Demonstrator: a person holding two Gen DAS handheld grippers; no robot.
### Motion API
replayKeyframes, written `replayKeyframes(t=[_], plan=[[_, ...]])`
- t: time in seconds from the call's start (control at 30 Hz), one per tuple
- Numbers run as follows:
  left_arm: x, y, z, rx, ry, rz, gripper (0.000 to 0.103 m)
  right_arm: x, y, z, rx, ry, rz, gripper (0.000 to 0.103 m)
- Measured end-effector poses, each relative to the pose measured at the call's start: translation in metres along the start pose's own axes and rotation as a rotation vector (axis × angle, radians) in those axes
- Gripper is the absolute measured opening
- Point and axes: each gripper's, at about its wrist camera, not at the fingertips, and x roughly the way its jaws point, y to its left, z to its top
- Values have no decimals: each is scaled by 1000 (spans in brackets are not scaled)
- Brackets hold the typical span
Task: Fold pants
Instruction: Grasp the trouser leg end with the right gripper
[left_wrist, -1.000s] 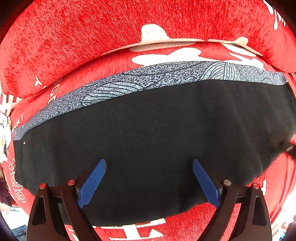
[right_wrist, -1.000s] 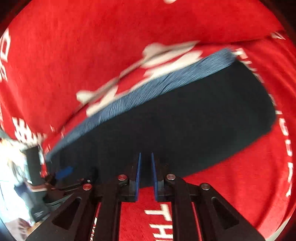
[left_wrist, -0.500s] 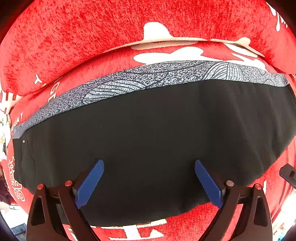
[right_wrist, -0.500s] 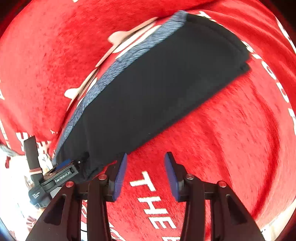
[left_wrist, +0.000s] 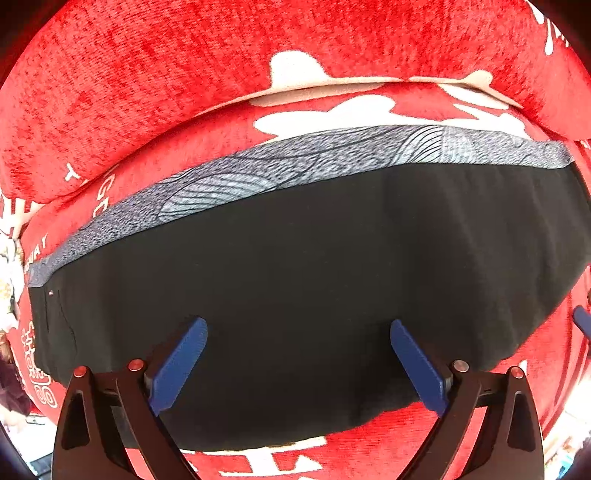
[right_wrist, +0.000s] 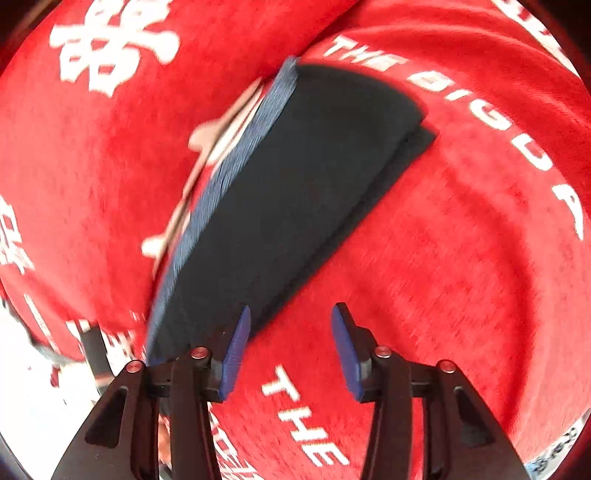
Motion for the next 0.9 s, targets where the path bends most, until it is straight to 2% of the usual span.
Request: replayKeyframes(t=[0.2,0.33,0.53,0.67,0.7,0.73,0.77,0.8,0.9], plan=[[-18,-31,13,47,-48,-62,101,-3,-20,19,85,-52,34,51],[-9,-52,15,64,-34,-60,101,-1,-32,25,129,-68,78,51],[-4,-48,17,31,-31,-79,101,8,-49,35,218,-144,233,52],[-6,-51,23,59,-32,-63,100,17,-42,52,214,-165,264,53],[-11,-52,27,62,-36,-66,95,17,-42,52,214,-165,264,54],[-16,-56,32,62,-43,-73,90,21,-36,59,225,-137,261,51],[-22,-57,36,59,-59,-84,89,22,-33,62,221,-120,252,31],[-30,-59,45,53,-91,-87,89,21,-30,63,206,-112,253,15],[-41,-61,73,27,-168,-60,89,9,-14,64,116,-114,261,15]])
